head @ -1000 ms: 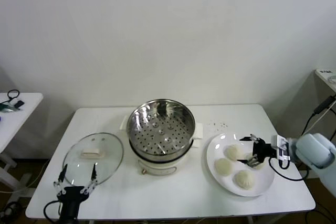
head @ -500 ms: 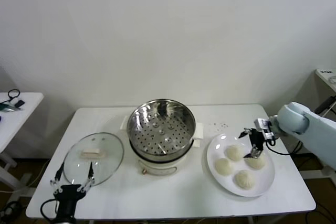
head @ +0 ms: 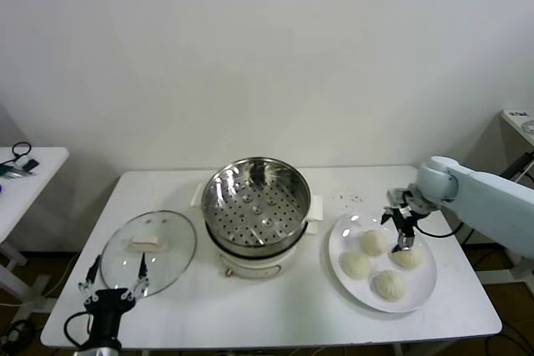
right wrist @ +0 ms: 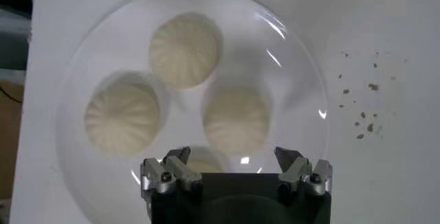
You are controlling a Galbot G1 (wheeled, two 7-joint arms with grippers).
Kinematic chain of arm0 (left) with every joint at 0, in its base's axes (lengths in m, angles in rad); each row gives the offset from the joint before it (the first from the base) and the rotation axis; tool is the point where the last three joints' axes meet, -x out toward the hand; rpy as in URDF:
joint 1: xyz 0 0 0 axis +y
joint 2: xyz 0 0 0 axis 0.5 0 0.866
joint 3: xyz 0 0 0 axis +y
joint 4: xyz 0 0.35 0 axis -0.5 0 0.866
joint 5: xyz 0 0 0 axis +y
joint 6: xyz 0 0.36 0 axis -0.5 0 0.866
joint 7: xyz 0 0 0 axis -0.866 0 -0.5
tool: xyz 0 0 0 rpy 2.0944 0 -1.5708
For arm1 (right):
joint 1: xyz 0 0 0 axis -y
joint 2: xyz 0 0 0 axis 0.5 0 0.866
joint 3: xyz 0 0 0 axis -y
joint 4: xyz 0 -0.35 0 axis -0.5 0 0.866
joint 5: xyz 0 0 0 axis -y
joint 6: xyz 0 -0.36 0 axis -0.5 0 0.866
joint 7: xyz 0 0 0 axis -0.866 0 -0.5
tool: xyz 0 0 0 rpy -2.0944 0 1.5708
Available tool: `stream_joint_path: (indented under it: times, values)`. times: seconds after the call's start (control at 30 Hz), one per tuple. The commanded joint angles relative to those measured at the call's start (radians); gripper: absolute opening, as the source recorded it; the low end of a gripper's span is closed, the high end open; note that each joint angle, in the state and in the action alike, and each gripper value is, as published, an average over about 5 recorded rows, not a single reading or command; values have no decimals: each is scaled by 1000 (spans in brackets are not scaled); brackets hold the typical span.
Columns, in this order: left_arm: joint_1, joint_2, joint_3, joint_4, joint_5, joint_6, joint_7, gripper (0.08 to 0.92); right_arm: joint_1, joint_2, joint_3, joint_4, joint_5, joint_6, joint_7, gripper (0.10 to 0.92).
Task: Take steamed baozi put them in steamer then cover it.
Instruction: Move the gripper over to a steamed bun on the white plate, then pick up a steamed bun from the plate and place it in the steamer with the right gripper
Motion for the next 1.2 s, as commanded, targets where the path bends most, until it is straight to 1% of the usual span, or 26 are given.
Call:
stream_joint_path:
  times: [0.03,0.6,1.2]
  values:
    - [-9,-3,0,-2,-1,9,0,823,5,84,-56,-68,-4,-3,17,823]
    - [-11,-5,-7,-3,0,13,-1,823,-30,128,-43,-99,-5,10,-5,823]
    - [-9,-4,-6,-6,0,18,-1,823,1,111,-40,-106,-11,59,-27,735]
